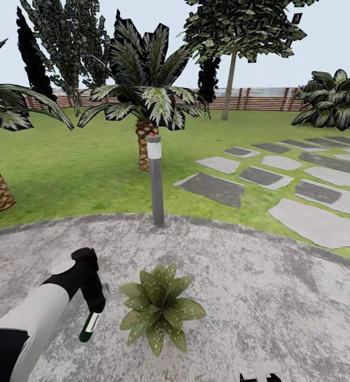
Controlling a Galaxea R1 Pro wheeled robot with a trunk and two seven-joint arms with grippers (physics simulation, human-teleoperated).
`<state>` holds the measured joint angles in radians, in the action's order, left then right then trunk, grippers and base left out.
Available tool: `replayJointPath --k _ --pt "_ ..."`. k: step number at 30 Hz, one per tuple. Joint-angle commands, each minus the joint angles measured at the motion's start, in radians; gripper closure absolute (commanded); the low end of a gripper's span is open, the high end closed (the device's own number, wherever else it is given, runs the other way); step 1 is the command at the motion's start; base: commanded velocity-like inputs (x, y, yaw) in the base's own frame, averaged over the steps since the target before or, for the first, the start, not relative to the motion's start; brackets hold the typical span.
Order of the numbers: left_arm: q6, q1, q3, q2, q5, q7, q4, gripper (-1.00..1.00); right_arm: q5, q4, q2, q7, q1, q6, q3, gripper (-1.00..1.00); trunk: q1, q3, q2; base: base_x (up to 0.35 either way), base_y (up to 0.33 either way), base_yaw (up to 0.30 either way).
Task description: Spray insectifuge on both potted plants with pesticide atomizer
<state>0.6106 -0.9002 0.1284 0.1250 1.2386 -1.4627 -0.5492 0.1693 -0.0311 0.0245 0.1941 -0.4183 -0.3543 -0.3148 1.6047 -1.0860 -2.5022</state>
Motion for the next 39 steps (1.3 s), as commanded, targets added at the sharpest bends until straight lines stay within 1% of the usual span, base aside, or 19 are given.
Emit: replayJointPath --k 1,5,7,16,22,24,30,33,36,37,39 --pt "0.011 0.0 0.005 0.0 0.001 -0.006 -0.001 1.0 0.01 0.0 0.0 0.002 0.0 -0.004 -0.009 -1.0 0.0 -0.001 0.0 0.24 0.192 0.0" --pt "0.009 0.005 0.006 0.001 0.002 -0.007 -0.001 1.0 0.011 -0.003 -0.002 0.004 0.0 -0.005 -0.008 -1.0 0.0 -0.001 0.0 0.05 0.022 0.0" --pt "0.013 0.006 0.005 0.001 0.001 -0.007 -0.001 1.0 0.012 -0.005 -0.008 0.004 0.0 -0.005 -0.007 -1.0 0.0 -0.001 0.0 0.144 0.039 0.0" --pt "0.011 0.012 0.007 0.001 0.002 -0.005 -0.001 1.0 0.012 -0.004 -0.007 0.004 0.0 -0.005 -0.007 -1.0 0.0 -0.001 0.0 0.048 0.046 -0.005" --pt "0.011 0.013 0.007 0.001 0.002 -0.004 -0.001 1.0 0.012 -0.004 -0.006 0.004 0.0 -0.005 -0.007 -1.0 0.0 0.001 0.0 -0.027 0.28 -0.214" --pt "0.012 0.012 0.007 0.001 0.002 -0.001 -0.001 1.0 0.013 -0.004 -0.009 0.004 0.0 -0.005 -0.008 -1.0 0.0 0.001 0.0 0.024 0.202 -0.034" --pt "0.009 0.015 0.008 0.0 0.002 0.008 -0.001 1.0 0.012 -0.004 -0.008 0.004 0.0 -0.005 -0.007 -1.0 0.0 0.002 0.0 0.012 0.021 -0.046" --pt "0.008 0.015 0.008 -0.013 0.002 0.008 -0.003 1.0 0.012 -0.004 -0.008 0.004 0.0 -0.005 -0.007 -1.0 0.0 0.005 0.0 0.0 0.0 -0.203" --pt "0.007 0.015 0.01 -0.014 0.003 0.01 -0.003 1.0 0.012 -0.004 -0.008 0.004 0.0 -0.005 -0.007 -1.0 0.0 0.007 0.0 0.0 0.0 -0.223" --pt "0.007 0.015 0.012 -0.013 0.003 0.014 -0.002 1.0 0.012 -0.004 -0.008 0.004 0.0 -0.005 -0.007 -1.0 0.0 0.008 0.0 0.0 0.006 -0.225" --pt "0.008 0.017 0.012 -0.014 0.003 0.043 -0.002 1.0 0.012 -0.004 -0.008 0.004 0.0 -0.005 -0.008 -1.0 0.0 0.009 0.0 0.018 0.089 -0.226"
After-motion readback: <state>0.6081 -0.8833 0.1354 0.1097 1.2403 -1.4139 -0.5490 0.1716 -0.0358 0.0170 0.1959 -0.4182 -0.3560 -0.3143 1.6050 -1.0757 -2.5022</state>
